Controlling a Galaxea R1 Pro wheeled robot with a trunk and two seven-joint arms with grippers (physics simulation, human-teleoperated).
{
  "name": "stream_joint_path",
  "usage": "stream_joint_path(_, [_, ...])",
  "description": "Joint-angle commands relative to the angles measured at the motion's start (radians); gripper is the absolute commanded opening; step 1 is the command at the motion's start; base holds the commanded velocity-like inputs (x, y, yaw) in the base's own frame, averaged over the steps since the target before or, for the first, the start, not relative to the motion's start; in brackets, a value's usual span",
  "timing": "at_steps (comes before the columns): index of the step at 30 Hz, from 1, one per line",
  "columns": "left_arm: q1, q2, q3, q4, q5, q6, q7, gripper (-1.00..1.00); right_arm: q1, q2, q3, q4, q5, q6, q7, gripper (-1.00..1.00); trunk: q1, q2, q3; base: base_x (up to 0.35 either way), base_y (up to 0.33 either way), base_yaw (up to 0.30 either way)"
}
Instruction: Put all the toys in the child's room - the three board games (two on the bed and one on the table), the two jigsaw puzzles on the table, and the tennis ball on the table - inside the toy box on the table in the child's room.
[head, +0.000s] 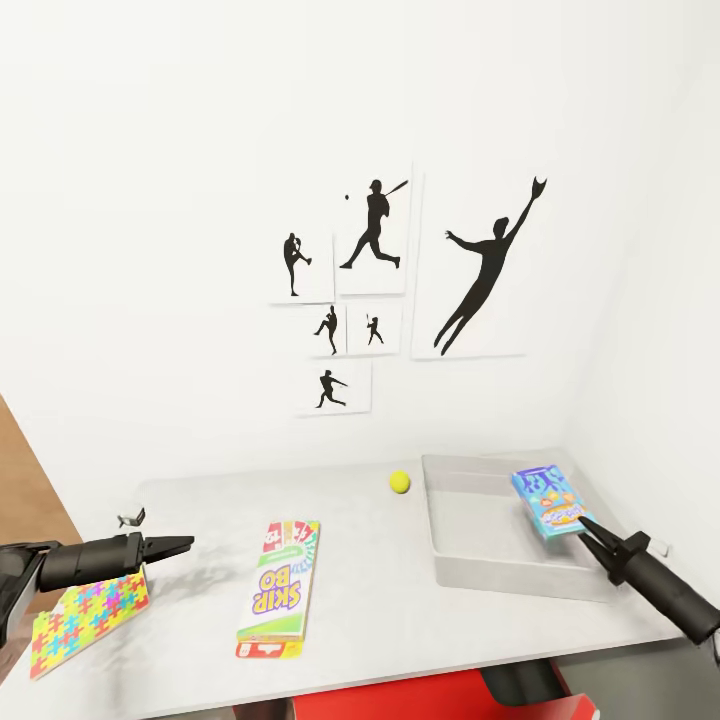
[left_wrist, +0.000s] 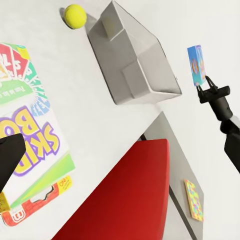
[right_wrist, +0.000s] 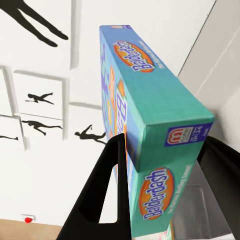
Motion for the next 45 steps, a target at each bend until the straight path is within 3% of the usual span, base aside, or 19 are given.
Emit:
stream_joint_path(1, [-0.001,0.000,0.001,0.000,-0.002,0.010,-0.005,1.00,-0.006,0.000,-0.002,0.000,0.006,0.007,0.000,-1.00,0.001,-0.002,-0.002,0.000,0.000,0.000])
stream_joint_path(9, [-0.001,-0.001,0.001,0.000,-0.002,0.010,-0.005,1.00,-0.058,-0.002,-0.002,-0.006,0.008,0.053,-0.081,-1.00,0.001,-0.002,-0.002,0.000,0.000,0.000])
stream_joint_path(15, [-0.001,0.000,0.001,0.000,-0.002,0.010,-0.005,1.00,-0.095,-0.027,-0.003,-0.001,-0.002,0.056,-0.183,-1.00,0.001,-0.002,-0.002,0.000,0.000,0.000])
stream_joint_path(24, [-0.001,0.002,0.002,0.000,-0.002,0.010,-0.005,1.00,-0.172,-0.059,0.000,0.004,0.002,0.058,-0.280,-1.00,0.001,-0.002,-0.002,0.000,0.000,0.000])
stream_joint_path(31, [-0.001,0.002,0.002,0.001,-0.002,0.010,-0.005,1.00,-0.232,-0.067,0.001,0.004,0.003,0.064,-0.408,-1.00,0.001,-0.002,-0.002,0.000,0.000,0.000])
stream_joint_path(38, [-0.001,0.001,0.002,0.001,-0.002,0.010,-0.005,1.00,-0.293,-0.067,0.007,0.002,0.007,0.071,-0.605,-1.00,0.001,-0.002,-0.002,0.000,0.000,0.000])
stream_joint_path(41, [-0.001,0.002,0.002,0.001,-0.002,0.010,-0.005,1.00,-0.324,-0.069,0.057,-0.004,0.007,0.074,-0.723,-1.00,0.001,-0.002,-0.002,0.000,0.000,0.000])
stream_joint_path(45, [-0.001,0.001,0.002,0.001,-0.002,0.010,-0.005,1.00,-0.344,-0.077,0.085,-0.008,0.007,0.075,-0.766,-1.00,0.001,-0.002,-0.002,0.000,0.000,0.000])
